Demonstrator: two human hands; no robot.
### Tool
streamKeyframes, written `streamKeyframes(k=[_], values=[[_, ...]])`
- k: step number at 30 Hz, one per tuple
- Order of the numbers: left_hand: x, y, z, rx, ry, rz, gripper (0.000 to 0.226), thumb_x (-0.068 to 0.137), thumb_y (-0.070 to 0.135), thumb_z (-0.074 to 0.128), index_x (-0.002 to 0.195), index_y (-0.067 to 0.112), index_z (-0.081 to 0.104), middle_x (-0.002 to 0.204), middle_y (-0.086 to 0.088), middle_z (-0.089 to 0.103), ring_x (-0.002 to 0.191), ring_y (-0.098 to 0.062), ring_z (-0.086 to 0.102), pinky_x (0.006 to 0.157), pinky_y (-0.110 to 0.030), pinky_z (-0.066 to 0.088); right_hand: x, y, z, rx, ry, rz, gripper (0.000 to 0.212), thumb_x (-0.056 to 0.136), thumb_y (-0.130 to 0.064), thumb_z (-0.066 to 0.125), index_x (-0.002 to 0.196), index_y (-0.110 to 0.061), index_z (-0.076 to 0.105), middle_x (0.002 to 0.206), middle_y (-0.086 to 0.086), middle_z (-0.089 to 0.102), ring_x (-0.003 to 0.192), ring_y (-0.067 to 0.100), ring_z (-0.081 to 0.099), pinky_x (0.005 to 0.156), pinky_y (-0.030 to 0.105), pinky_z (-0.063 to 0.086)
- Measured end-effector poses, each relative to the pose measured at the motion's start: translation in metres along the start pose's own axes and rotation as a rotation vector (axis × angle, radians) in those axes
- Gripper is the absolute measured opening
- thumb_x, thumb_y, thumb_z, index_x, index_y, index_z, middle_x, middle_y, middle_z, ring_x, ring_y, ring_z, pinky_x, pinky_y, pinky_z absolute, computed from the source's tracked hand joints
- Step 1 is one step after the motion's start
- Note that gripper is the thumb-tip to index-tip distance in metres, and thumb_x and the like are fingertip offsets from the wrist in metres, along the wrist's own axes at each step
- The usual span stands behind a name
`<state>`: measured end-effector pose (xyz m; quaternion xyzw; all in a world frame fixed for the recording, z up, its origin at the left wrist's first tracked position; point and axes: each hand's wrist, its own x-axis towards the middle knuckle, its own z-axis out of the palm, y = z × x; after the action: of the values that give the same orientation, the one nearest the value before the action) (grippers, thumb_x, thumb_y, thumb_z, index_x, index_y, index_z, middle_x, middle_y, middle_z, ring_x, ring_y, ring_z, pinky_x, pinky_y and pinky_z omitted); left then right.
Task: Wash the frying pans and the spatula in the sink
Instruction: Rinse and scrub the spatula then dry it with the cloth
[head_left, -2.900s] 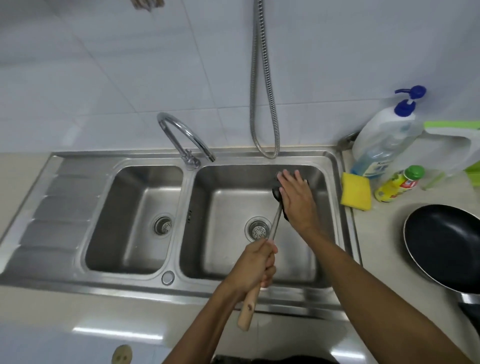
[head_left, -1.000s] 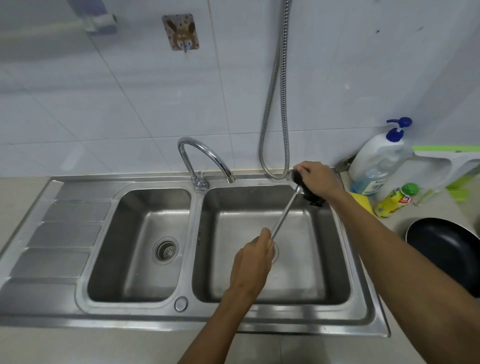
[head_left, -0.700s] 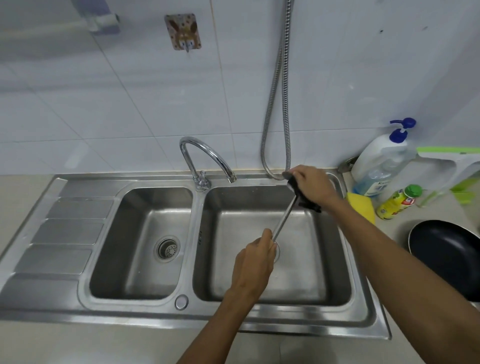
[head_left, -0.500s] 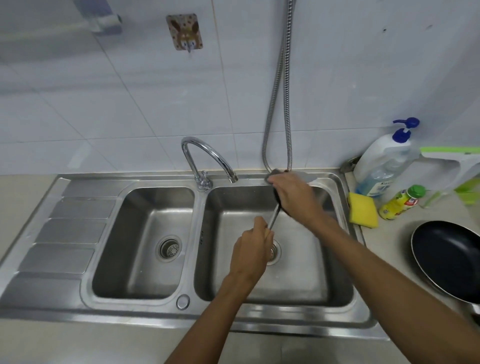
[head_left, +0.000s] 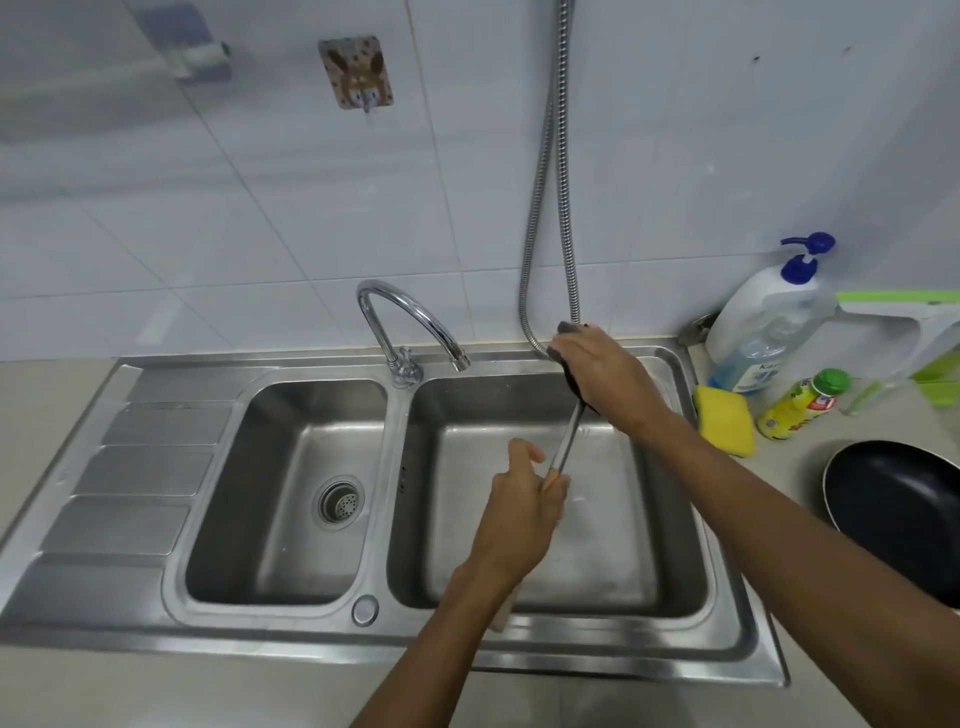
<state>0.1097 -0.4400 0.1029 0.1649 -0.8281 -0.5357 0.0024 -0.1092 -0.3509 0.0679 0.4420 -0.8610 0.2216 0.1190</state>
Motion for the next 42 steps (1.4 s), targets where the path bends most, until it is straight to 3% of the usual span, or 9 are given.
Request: streamKeyframes(k=[2, 5, 11, 20, 24, 29, 33, 38, 42], values=[[0.007, 0.011, 0.002, -0.262, -0.047, -0.148, 0.017, 0.101, 0.028, 0.058, 0.100, 0.017, 0.045, 0.063, -0.001, 0.058, 0.042, -0.005, 0.044, 0.040, -0.019, 0.035, 0.007, -0.002, -0.003, 0.027, 0.110, 0.032, 0.016, 0.099, -0.008, 0.051, 0.108, -0.013, 0.063, 0.110, 0.001, 0.064, 0.098, 0.023, 0.055, 0.090, 0.035, 0.049], [0.019, 0.020, 0.004, -0.552, -0.112, -0.362, 0.019, 0.101, 0.025, 0.056, 0.091, 0.014, 0.044, 0.062, -0.002, 0.056, 0.037, -0.010, 0.038, 0.035, -0.020, 0.030, 0.004, -0.005, 0.007, 0.060, 0.271, 0.180, 0.030, 0.100, -0.005, 0.047, 0.125, -0.004, 0.065, 0.125, 0.008, 0.067, 0.117, 0.025, 0.061, 0.110, 0.037, 0.045], [0.029, 0.017, -0.011, -1.102, -0.094, -0.519, 0.015, 0.104, 0.017, 0.050, 0.090, 0.009, 0.047, 0.057, 0.000, 0.048, 0.031, -0.004, 0.036, 0.028, -0.014, 0.030, -0.060, -0.049, 0.028, 0.366, 0.184, 0.320, 0.035, 0.103, 0.000, 0.051, 0.136, -0.005, 0.060, 0.140, 0.011, 0.060, 0.130, 0.017, 0.055, 0.114, 0.030, 0.042], [0.007, 0.020, -0.010, -0.862, -0.156, -0.469, 0.014, 0.104, 0.019, 0.049, 0.093, 0.013, 0.045, 0.055, -0.002, 0.043, 0.031, -0.008, 0.029, 0.032, -0.014, 0.028, -0.034, 0.011, 0.035, 0.199, 0.232, 0.427, 0.048, 0.089, 0.013, 0.055, 0.134, -0.003, 0.063, 0.138, 0.013, 0.062, 0.129, 0.027, 0.059, 0.113, 0.033, 0.042], [-0.013, 0.015, -0.015, -0.807, -0.206, -0.435, 0.019, 0.104, 0.021, 0.050, 0.088, 0.013, 0.044, 0.058, -0.003, 0.048, 0.031, -0.009, 0.031, 0.033, -0.014, 0.029, -0.039, 0.046, 0.018, 0.191, 0.211, 0.649, 0.043, 0.086, 0.008, 0.051, 0.125, 0.000, 0.067, 0.130, 0.019, 0.067, 0.120, 0.036, 0.062, 0.107, 0.035, 0.041], [-0.024, 0.007, -0.001, -0.942, -0.151, -0.482, 0.021, 0.104, 0.024, 0.050, 0.087, 0.012, 0.051, 0.063, -0.006, 0.056, 0.033, -0.008, 0.036, 0.031, -0.016, 0.032, -0.096, 0.059, -0.005, 0.102, 0.193, 0.643, 0.046, 0.083, 0.000, 0.045, 0.120, -0.004, 0.071, 0.121, 0.015, 0.072, 0.108, 0.034, 0.068, 0.099, 0.033, 0.045], [-0.017, 0.003, 0.018, -0.937, -0.101, -0.513, 0.018, 0.105, 0.025, 0.049, 0.093, 0.011, 0.049, 0.069, -0.005, 0.063, 0.040, -0.008, 0.042, 0.036, -0.020, 0.036, -0.179, 0.053, -0.031, 0.020, 0.209, 0.651, 0.051, 0.073, 0.019, 0.060, 0.119, 0.000, 0.070, 0.121, 0.018, 0.071, 0.109, 0.035, 0.068, 0.100, 0.036, 0.044], [-0.015, 0.012, 0.044, -0.936, -0.120, -0.534, 0.018, 0.102, 0.028, 0.056, 0.102, 0.012, 0.048, 0.079, -0.005, 0.070, 0.053, -0.010, 0.054, 0.045, -0.021, 0.044, -0.301, 0.057, -0.025, -0.133, -0.114, 0.722, 0.071, 0.061, 0.022, 0.064, 0.128, -0.003, 0.066, 0.133, 0.015, 0.064, 0.115, 0.037, 0.065, 0.090, 0.041, 0.055], [-0.013, 0.009, 0.068, -0.921, -0.117, -0.559, 0.022, 0.099, 0.032, 0.060, 0.097, 0.011, 0.058, 0.088, -0.003, 0.074, 0.060, -0.011, 0.060, 0.049, -0.023, 0.046, -0.340, 0.059, -0.024, -0.199, -0.220, 0.713, 0.076, 0.057, 0.021, 0.071, 0.131, 0.003, 0.064, 0.138, 0.019, 0.061, 0.121, 0.039, 0.061, 0.098, 0.047, 0.054]])
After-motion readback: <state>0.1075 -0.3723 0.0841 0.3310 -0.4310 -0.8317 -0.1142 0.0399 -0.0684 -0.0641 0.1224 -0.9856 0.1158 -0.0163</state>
